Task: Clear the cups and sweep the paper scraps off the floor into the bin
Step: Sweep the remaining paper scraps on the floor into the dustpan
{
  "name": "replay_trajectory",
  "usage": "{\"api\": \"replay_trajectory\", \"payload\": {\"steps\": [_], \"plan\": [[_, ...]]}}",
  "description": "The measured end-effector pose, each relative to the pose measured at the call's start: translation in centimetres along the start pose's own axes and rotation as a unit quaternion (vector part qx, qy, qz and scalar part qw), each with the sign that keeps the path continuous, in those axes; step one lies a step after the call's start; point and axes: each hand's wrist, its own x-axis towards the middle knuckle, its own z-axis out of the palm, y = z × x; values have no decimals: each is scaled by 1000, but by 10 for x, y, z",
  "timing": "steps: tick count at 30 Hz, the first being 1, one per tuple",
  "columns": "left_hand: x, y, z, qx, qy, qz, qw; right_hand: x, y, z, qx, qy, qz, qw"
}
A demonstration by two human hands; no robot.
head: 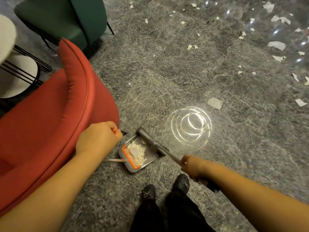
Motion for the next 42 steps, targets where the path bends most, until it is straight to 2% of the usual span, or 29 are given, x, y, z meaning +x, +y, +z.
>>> {"api": "replay_trajectory", "payload": {"steps": [3, 9, 17, 22, 26, 32, 36, 39, 42], "plan": [[-2, -3, -1, -5, 2, 8, 1000, -11, -4, 15, 82, -28, -4, 996], [-7, -11, -3, -20, 4, 21, 1000, -46, -4, 37, 195, -19, -1, 981], [-12, -9, -12, -43, -12, 63, 997, -76, 10, 46, 314, 50, 39, 947], [-7, 31, -22, -47, -17, 112, 992, -86, 38, 41, 412, 103, 68, 903], [5, 80, -20, -38, -14, 157, 987, -86, 77, 26, 491, 147, 93, 854], [26, 167, -11, 2, -8, 209, 978, -82, 145, -16, 528, 182, 125, 820], [52, 237, -2, 15, -17, 223, 975, -73, 203, -57, 517, 179, 155, 823], [71, 286, 1, 27, -26, 236, 971, -58, 242, -84, 466, 178, 172, 850], [86, 327, 3, 43, -44, 232, 971, -34, 275, -104, 385, 145, 191, 891]]}}
